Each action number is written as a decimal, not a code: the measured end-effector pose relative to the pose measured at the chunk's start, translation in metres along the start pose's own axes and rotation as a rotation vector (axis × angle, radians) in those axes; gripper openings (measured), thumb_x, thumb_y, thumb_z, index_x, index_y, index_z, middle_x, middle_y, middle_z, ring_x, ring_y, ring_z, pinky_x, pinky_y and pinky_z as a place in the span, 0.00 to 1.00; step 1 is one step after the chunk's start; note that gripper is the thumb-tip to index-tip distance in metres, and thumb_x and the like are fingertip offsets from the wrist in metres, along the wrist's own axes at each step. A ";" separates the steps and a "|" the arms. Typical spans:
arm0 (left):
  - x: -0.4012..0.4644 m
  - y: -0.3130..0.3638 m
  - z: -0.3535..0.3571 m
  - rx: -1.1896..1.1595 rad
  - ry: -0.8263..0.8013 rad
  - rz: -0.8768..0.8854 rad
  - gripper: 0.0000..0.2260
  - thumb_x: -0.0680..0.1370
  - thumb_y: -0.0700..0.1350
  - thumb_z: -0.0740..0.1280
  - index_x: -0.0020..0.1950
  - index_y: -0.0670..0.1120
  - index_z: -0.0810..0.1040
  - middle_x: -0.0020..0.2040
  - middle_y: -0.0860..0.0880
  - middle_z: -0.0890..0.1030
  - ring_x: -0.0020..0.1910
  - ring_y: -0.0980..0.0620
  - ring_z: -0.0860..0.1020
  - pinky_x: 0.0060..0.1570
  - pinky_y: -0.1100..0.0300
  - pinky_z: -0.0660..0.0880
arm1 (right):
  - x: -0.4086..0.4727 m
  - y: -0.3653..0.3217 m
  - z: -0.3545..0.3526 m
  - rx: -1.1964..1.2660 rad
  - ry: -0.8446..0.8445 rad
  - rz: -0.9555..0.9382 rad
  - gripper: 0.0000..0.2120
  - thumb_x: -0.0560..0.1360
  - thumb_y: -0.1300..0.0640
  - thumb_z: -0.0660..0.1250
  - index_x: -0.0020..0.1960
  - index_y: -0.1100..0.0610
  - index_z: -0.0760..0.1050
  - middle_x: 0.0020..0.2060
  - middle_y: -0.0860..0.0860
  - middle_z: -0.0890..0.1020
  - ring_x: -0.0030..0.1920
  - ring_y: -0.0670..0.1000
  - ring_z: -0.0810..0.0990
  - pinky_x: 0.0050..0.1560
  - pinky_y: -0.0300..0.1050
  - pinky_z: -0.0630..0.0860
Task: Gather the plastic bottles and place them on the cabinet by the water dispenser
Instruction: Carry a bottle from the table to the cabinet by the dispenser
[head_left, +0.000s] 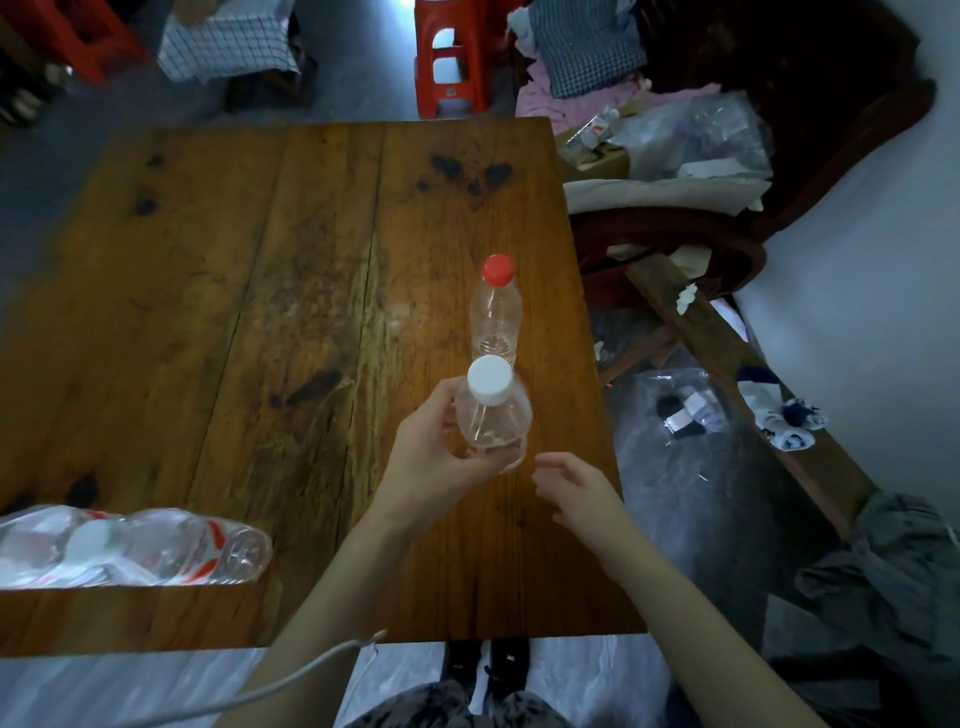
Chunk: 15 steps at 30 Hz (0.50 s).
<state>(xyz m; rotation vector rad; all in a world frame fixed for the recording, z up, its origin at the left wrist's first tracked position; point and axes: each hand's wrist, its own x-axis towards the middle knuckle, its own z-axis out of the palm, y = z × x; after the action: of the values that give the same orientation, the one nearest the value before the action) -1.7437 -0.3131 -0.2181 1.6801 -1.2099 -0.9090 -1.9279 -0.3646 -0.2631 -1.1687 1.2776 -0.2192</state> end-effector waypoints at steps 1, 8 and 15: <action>-0.002 0.005 -0.001 0.007 -0.012 0.010 0.29 0.69 0.48 0.81 0.66 0.52 0.73 0.60 0.58 0.81 0.60 0.58 0.79 0.61 0.56 0.76 | -0.001 0.000 -0.001 0.138 -0.028 0.075 0.14 0.81 0.49 0.62 0.65 0.48 0.73 0.63 0.49 0.78 0.62 0.49 0.78 0.61 0.50 0.75; -0.007 0.034 0.002 0.063 -0.164 0.093 0.29 0.68 0.47 0.82 0.66 0.52 0.74 0.59 0.61 0.82 0.60 0.60 0.79 0.59 0.67 0.74 | -0.016 0.018 -0.017 0.727 -0.184 0.319 0.24 0.82 0.42 0.55 0.68 0.56 0.74 0.60 0.58 0.82 0.62 0.59 0.81 0.62 0.61 0.76; -0.001 0.065 0.029 0.097 -0.408 0.206 0.31 0.68 0.46 0.82 0.68 0.52 0.73 0.61 0.60 0.81 0.61 0.59 0.80 0.60 0.60 0.78 | -0.053 0.034 -0.039 0.918 -0.015 0.281 0.27 0.82 0.41 0.53 0.67 0.60 0.76 0.60 0.60 0.82 0.63 0.59 0.79 0.61 0.55 0.75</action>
<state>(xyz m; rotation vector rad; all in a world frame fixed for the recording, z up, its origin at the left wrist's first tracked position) -1.7923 -0.3298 -0.1685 1.4485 -1.6887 -1.1108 -1.9943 -0.3334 -0.2501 -0.2052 1.1088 -0.5174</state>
